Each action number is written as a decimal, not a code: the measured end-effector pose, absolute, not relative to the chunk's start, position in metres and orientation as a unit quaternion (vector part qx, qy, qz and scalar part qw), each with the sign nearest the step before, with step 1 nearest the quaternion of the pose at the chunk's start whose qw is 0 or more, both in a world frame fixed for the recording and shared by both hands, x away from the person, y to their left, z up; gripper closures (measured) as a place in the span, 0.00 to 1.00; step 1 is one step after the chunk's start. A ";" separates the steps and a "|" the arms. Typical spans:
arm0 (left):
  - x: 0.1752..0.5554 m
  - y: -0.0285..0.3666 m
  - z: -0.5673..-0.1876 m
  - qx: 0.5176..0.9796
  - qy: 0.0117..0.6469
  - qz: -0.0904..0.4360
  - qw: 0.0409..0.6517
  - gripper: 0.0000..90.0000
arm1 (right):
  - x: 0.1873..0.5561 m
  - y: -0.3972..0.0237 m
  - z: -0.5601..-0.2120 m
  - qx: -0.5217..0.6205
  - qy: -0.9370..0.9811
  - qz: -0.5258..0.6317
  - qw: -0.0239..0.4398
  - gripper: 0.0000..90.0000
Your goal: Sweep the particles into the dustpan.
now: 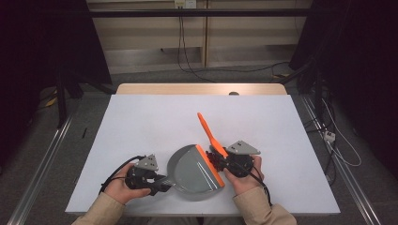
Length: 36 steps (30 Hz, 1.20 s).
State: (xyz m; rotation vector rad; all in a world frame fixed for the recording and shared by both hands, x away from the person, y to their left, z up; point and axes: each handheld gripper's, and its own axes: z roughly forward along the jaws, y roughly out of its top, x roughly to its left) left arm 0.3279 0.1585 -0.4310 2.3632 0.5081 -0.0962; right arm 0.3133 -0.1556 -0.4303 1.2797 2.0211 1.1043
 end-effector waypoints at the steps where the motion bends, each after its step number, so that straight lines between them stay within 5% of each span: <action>1: 0.327 0.158 -0.430 0.916 0.199 -0.030 0.348 0.70 | 0.313 -0.155 -0.430 0.470 0.742 0.406 0.251 0.79; 29: 0.329 0.159 -0.430 0.914 0.197 -0.040 0.351 0.70 | 0.308 -0.125 -0.432 0.470 0.729 0.433 0.246 0.78; 36: 0.329 0.160 -0.431 0.914 0.198 -0.037 0.352 0.70 | 0.305 -0.109 -0.424 0.450 0.734 0.460 0.215 0.79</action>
